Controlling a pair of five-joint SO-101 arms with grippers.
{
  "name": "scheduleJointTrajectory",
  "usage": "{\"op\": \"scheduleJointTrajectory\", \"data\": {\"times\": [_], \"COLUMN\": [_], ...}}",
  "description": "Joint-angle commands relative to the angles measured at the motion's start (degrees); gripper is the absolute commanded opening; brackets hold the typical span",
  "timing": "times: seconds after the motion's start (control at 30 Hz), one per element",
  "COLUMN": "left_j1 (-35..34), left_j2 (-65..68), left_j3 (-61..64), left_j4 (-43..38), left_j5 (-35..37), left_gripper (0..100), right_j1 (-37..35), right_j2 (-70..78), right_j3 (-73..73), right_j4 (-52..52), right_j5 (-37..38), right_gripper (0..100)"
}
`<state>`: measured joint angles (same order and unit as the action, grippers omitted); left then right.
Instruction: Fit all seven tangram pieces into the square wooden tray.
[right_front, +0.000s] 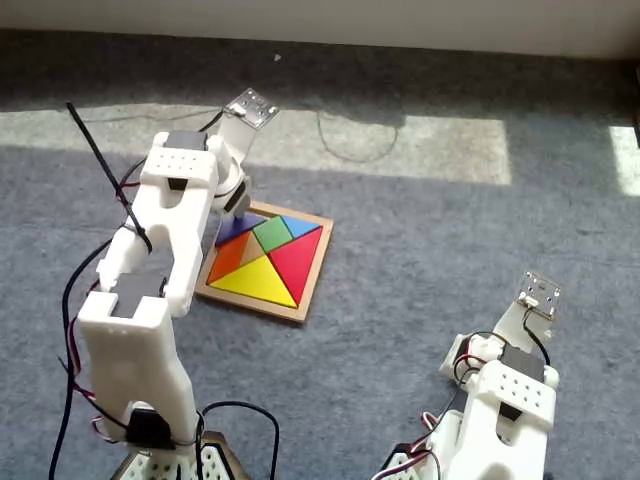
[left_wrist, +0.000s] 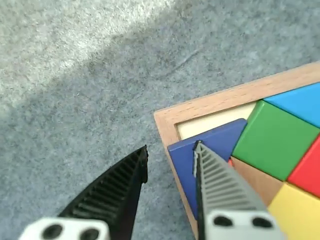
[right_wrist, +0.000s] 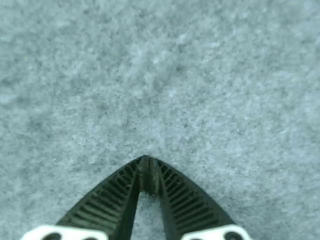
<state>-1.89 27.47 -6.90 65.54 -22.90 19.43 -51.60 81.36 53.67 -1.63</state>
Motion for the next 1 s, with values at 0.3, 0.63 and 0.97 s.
{"op": "scheduleJointTrajectory", "data": {"times": [0.3,0.63,0.97], "left_j1": [4.62,0.75,-0.75], "left_j2": [-1.89,-5.76,-25.27], "left_j3": [5.41,6.9,33.8], "left_j4": [-6.15,-7.47,-26.73], "left_j5": [1.85,8.18,8.26], "left_gripper": [16,16,16], "right_j1": [1.1,1.1,1.1], "right_j2": [-0.4,-0.4,-0.4], "right_j3": [0.04,0.04,0.04], "right_j4": [-0.4,-0.4,-0.4], "right_j5": [0.53,0.53,0.53], "right_gripper": [0.5,0.5,0.5]}}
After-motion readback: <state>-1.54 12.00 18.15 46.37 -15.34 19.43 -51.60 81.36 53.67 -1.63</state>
